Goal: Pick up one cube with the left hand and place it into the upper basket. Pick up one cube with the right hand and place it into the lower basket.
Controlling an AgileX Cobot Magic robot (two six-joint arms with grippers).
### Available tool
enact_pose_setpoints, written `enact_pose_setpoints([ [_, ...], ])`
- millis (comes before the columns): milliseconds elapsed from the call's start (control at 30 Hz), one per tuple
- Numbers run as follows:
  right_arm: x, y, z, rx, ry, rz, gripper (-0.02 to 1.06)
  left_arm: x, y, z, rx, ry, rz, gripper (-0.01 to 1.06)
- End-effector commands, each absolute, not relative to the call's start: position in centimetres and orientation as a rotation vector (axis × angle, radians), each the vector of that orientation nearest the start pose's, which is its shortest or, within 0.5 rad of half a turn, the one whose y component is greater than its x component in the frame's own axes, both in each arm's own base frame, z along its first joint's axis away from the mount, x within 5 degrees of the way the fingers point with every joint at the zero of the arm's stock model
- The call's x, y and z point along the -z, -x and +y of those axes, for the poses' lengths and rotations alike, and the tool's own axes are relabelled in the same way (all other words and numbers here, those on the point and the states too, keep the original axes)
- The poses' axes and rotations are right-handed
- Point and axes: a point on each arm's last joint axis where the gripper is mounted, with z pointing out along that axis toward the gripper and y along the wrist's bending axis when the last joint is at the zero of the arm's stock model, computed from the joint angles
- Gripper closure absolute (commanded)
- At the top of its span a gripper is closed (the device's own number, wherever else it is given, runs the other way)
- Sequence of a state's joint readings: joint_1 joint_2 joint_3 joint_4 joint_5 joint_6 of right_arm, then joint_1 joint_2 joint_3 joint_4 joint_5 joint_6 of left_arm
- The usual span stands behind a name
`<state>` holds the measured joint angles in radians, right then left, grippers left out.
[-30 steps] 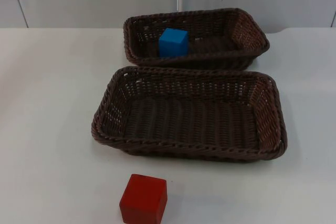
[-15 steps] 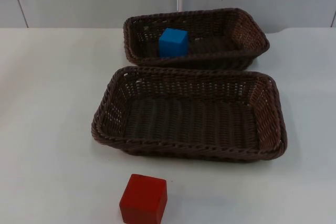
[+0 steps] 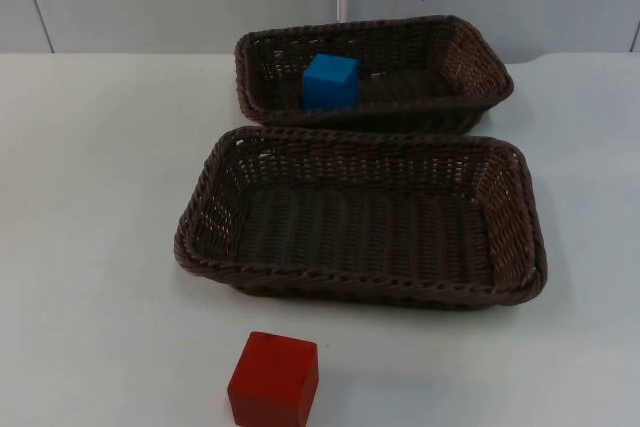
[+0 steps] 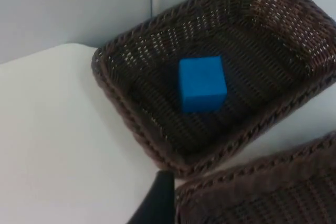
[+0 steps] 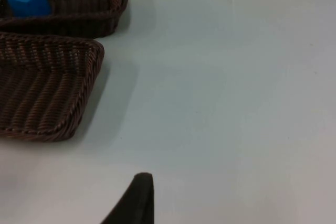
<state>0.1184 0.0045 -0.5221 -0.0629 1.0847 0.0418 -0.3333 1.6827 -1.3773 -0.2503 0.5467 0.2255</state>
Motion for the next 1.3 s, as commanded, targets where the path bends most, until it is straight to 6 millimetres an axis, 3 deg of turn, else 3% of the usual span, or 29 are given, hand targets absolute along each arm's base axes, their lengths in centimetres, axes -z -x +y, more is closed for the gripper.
enact_pose_setpoints([
  [0,-28.0,0.7,-0.6,-0.020,0.069,2.044,-0.01,-31.1,-34.2,-13.0,0.297,-0.459,2.247,0.16],
  [667,-28.0,0.7,-0.6,-0.020,0.069,2.044,-0.01,-31.2,-26.1,-9.9,0.277,-0.426,2.157,0.16],
  [1000,-28.0,0.7,-0.6,-0.020,0.069,2.044,-0.01,-32.6,-20.8,-8.3,0.312,-0.422,2.126,0.16],
  [1267,-28.0,0.7,-0.6,-0.020,0.069,2.044,-0.01,-32.2,-17.2,-7.2,0.335,-0.409,2.123,0.16],
])
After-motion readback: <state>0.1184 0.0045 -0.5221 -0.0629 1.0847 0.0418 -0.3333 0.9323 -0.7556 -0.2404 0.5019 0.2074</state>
